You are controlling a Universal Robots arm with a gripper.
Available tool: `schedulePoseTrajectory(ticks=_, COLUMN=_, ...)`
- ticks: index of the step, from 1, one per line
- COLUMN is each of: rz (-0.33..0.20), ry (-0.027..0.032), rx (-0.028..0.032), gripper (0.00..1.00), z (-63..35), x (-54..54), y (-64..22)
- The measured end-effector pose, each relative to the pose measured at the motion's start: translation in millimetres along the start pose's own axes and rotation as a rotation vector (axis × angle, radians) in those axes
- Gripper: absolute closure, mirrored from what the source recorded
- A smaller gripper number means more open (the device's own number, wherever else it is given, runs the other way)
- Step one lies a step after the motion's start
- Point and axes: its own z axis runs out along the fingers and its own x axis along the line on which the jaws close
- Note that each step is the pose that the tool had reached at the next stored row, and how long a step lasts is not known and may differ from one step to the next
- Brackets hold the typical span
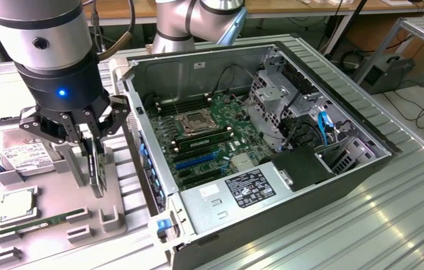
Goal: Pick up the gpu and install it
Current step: 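Pick up the gpu and move the gpu toward the slot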
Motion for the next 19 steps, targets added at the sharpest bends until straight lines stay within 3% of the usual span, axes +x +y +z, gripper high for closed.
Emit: schedulePoseTrajectory(ticks=19, rz=0.0, ry=0.0, rx=0.0, gripper=0.74, z=-10.9, x=-0.2, y=0.4)
